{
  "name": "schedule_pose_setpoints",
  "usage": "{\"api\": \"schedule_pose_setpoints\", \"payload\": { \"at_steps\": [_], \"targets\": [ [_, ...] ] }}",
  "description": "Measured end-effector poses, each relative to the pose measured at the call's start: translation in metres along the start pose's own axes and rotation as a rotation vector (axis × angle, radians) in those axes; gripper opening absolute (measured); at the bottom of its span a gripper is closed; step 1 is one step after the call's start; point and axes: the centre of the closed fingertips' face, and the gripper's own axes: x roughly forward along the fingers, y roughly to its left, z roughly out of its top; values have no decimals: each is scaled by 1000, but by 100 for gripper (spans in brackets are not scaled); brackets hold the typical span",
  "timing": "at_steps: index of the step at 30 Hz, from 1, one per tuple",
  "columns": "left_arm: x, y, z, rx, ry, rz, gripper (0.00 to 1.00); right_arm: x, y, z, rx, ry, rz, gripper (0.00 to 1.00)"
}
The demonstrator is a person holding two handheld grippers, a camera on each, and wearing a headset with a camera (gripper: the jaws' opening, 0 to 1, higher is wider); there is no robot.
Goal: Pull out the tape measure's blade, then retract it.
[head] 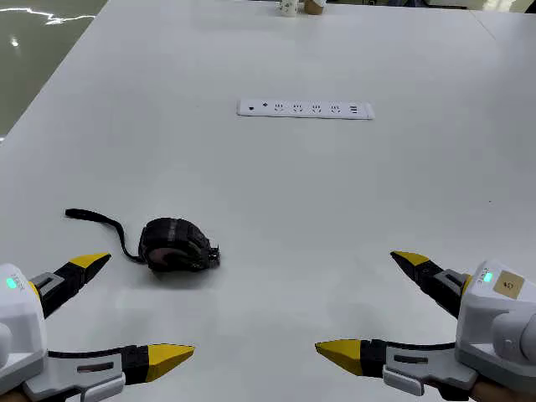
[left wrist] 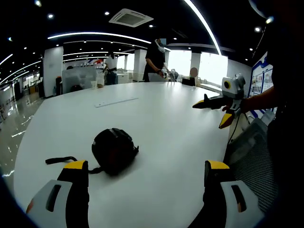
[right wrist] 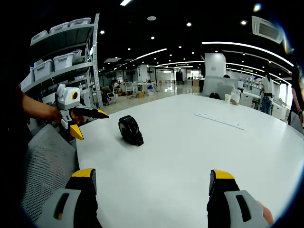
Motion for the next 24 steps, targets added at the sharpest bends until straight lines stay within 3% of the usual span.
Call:
{"api": "schedule_pose_setpoints", "payload": {
  "at_steps": [24],
  "targets": [
    [1,1,0,10,9,-5,99,0,-1,-4,-14,13,2,99]
  ]
}}
